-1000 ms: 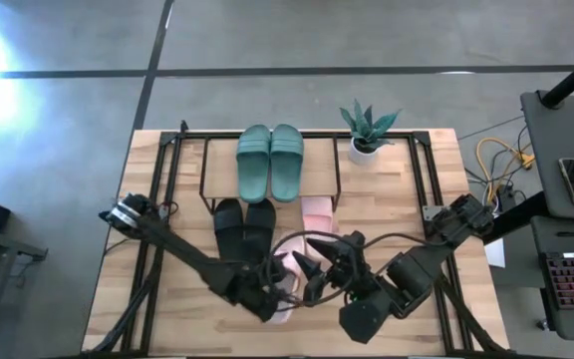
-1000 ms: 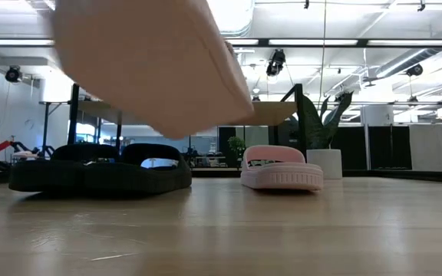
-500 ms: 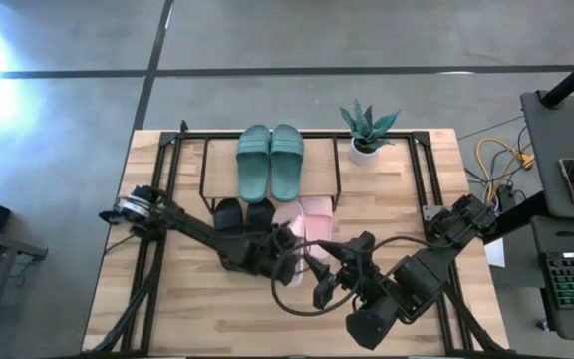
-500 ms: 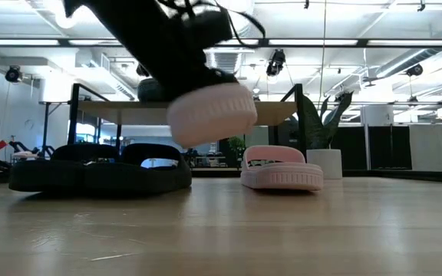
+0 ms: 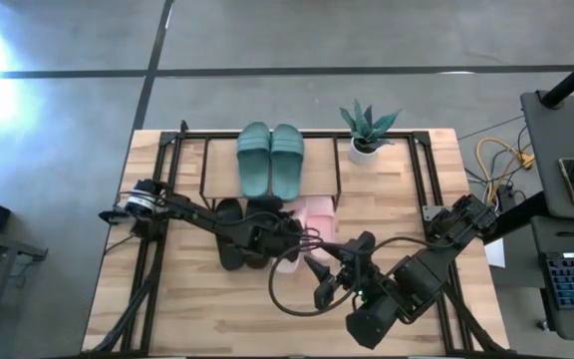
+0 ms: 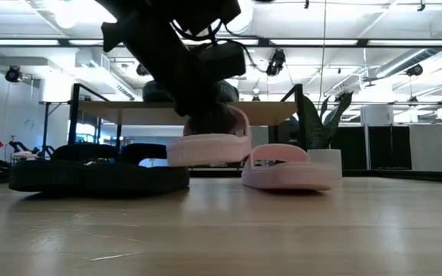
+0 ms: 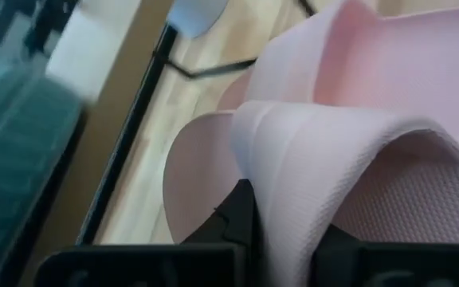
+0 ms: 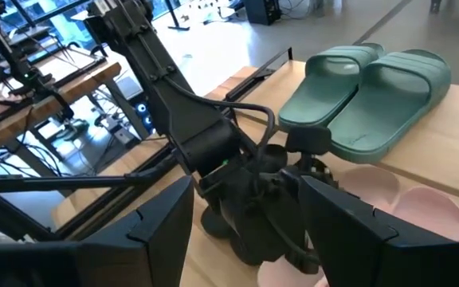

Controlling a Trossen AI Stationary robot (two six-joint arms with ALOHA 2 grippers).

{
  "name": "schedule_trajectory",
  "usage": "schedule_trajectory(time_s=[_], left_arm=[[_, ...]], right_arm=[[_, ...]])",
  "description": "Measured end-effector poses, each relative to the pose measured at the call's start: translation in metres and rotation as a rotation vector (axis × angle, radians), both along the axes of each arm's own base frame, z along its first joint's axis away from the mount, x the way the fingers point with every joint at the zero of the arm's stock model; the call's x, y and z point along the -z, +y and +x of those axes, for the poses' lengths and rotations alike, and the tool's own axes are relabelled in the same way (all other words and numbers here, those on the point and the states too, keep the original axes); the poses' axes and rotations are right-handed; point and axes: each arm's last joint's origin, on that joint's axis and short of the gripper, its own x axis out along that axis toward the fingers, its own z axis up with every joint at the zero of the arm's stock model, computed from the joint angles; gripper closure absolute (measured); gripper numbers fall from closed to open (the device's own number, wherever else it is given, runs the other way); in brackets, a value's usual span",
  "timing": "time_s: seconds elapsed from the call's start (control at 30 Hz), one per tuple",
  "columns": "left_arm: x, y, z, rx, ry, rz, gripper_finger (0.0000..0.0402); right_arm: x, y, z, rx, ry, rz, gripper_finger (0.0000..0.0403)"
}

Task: Pick and place slides into the shelf
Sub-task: Put the pink slide under the shelf

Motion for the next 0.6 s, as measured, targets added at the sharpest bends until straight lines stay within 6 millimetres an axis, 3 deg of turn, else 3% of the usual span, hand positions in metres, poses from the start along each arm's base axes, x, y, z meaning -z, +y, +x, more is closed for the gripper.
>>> schedule_trajectory(time_s=[0.17,0.6], left_arm=[[0.002,0.003,0.001,0.056,0.046,0.057,0.0401],[0.011,0.021,-0.002,-0.032,-0.001,-0.049,0.0401]], right_arm=[[0.0,0.0,0.0,0.0,0.0,0.0,0.0183],[0.001,-0.001,-0.001,-0.004,0.021,-0.012,0.0183]])
